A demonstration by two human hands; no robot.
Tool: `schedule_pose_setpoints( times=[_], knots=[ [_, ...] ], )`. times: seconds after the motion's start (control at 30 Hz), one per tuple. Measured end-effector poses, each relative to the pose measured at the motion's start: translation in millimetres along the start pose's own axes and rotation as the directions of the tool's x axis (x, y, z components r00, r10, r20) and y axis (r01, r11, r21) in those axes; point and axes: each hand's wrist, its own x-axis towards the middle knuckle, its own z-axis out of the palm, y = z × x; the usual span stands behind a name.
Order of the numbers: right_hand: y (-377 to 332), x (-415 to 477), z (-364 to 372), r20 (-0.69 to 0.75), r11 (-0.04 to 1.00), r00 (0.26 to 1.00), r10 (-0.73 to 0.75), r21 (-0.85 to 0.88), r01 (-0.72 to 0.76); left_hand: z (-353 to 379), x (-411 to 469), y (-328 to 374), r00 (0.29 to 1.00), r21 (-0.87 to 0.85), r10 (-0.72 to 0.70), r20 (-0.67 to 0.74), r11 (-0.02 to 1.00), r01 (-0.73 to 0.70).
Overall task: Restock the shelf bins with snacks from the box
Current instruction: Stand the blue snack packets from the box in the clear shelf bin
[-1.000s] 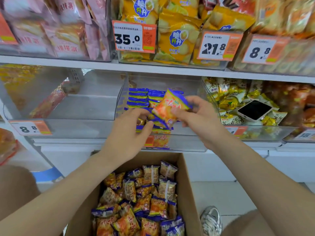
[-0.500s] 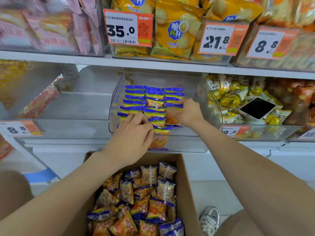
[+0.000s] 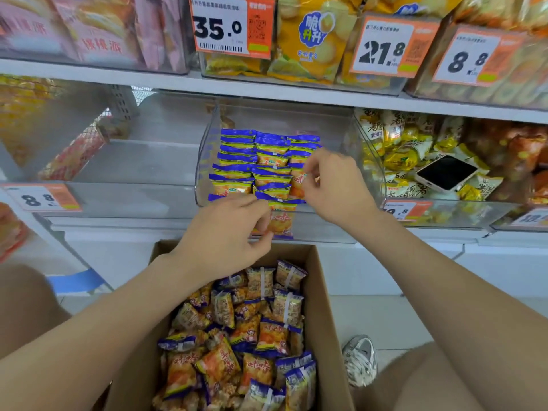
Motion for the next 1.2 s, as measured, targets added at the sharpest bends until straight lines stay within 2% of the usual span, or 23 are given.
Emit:
schedule_pose_setpoints(
  times=[0.07,0.13,0.23,0.3,0.37,0.47,0.53,0.63,0.7,0.77,0.83,0.97,1.07,1.13,1.2],
  knots=[
    [-23,-32,-15,0.026,0.974,0.994,-0.107,0.206,0.099,9,-9,2,0.977,0.017,0.004,0.214,1.000,-0.008],
    [-40,-61,-22,0.246,0.952,0.944,-0.220,0.267,0.153,29,-19,-1,0.910,0.038,0.003,0.415,0.999,-0.020],
    [-37,-81,-6,0.609,0.960,0.743,-0.277,0.142,0.242,63,-30,-10,0.762,0.087,-0.073,0.643,0.996,0.022],
    [-27,-87,14,0.726,0.951,0.650,-0.226,0.021,0.307,88,-36,-16,0.680,0.089,-0.128,0.722,0.992,0.093],
    [-17,-92,31,0.798,0.934,0.584,-0.151,-0.078,0.349,110,-40,-22,0.631,0.113,-0.169,0.758,0.985,0.127],
    [-12,-96,46,0.869,0.919,0.486,-0.088,-0.117,0.376,141,-53,-37,0.576,0.196,-0.236,0.783,0.972,0.132],
    [-10,-95,53,0.891,0.917,0.448,-0.073,-0.116,0.381,154,-67,-47,0.505,0.246,-0.268,0.820,0.963,0.112],
    [-8,-92,60,0.900,0.914,0.431,-0.072,-0.113,0.389,160,-78,-52,0.417,0.310,-0.291,0.861,0.951,0.023],
    [-8,-88,62,0.900,0.912,0.428,-0.088,-0.100,0.397,162,-80,-50,0.412,0.334,-0.292,0.863,0.942,-0.031],
    [-10,-86,61,0.899,0.910,0.425,-0.106,-0.085,0.407,161,-79,-47,0.447,0.339,-0.293,0.845,0.940,-0.024],
    [-10,-84,60,0.902,0.916,0.418,-0.111,-0.071,0.396,155,-74,-47,0.491,0.307,-0.286,0.823,0.951,0.038],
    [-9,-75,52,0.888,0.925,0.433,-0.153,-0.026,0.379,118,-51,-41,0.552,0.084,-0.274,0.788,0.935,0.345],
    [-9,-66,26,0.834,0.929,0.511,-0.208,0.005,0.369,76,-32,-20,0.565,-0.106,-0.310,0.764,0.805,0.584],
    [-10,-63,8,0.781,0.942,0.567,-0.262,0.079,0.327,47,-23,-3,0.533,-0.235,-0.315,0.786,0.645,0.728],
    [-13,-63,-4,0.733,0.944,0.604,-0.314,0.175,0.278,18,-13,10,0.546,-0.360,-0.324,0.773,0.485,0.797]
  ],
)
